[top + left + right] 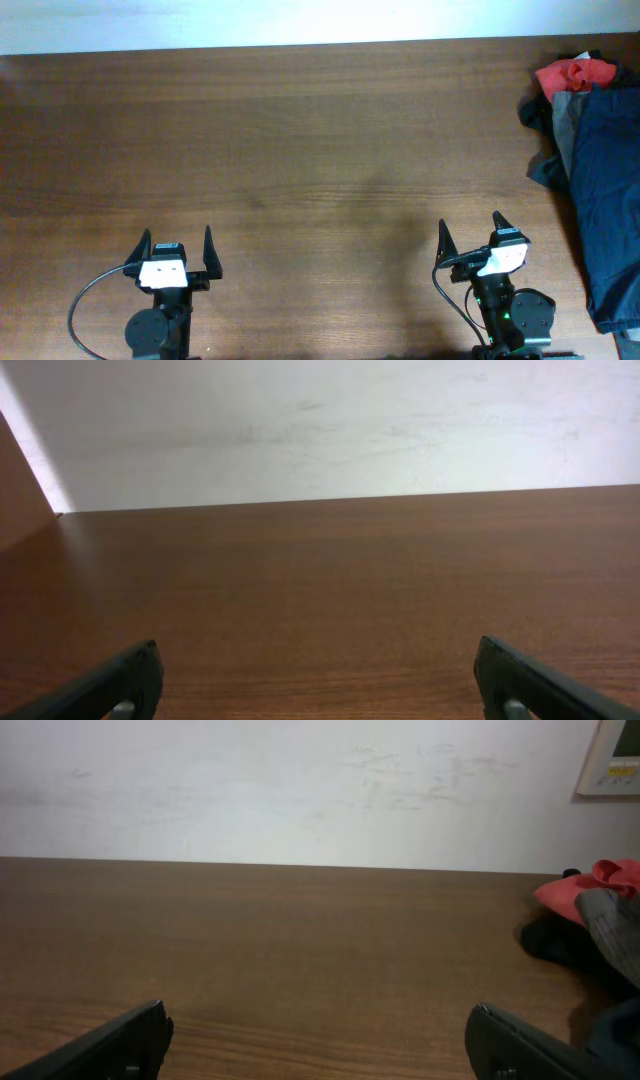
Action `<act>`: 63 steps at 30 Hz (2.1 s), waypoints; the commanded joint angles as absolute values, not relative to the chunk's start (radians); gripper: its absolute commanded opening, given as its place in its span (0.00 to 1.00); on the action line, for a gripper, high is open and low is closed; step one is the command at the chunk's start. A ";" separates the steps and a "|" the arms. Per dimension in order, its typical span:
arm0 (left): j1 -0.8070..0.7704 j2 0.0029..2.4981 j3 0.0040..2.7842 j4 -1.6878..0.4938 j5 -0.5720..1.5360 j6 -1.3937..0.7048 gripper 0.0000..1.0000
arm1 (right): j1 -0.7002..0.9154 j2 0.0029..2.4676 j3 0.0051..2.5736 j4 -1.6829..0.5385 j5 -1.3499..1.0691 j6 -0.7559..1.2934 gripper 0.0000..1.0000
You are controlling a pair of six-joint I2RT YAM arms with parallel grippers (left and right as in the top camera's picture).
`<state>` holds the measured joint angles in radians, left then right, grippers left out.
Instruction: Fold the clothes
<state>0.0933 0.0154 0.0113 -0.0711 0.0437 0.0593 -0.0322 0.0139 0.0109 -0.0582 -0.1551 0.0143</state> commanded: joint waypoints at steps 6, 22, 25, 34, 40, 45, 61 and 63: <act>0.099 0.007 0.009 -0.080 0.036 0.053 0.99 | -0.040 0.004 0.006 -0.064 -0.138 0.007 0.98; 0.099 0.007 0.009 -0.080 0.036 0.053 0.99 | -0.040 0.004 0.006 -0.064 -0.138 0.007 0.99; 0.099 0.007 0.009 -0.080 0.036 0.053 0.99 | -0.040 0.004 0.006 -0.064 -0.139 0.007 0.98; 0.099 0.007 0.009 -0.080 0.037 0.053 0.99 | -0.040 0.004 0.006 -0.064 -0.139 0.008 0.98; 0.099 0.007 0.009 -0.080 0.036 0.053 0.99 | -0.040 0.004 0.006 -0.064 -0.146 0.008 0.99; 0.099 0.007 0.009 -0.080 0.036 0.053 0.99 | -0.040 0.004 0.006 -0.063 -0.152 0.008 0.99; 0.099 0.007 0.009 -0.080 0.036 0.053 0.99 | -0.040 0.004 0.006 -0.037 -0.437 0.046 0.99; 0.099 0.007 0.009 -0.080 0.036 0.053 0.99 | -0.040 0.004 0.006 -0.016 -0.438 0.046 0.99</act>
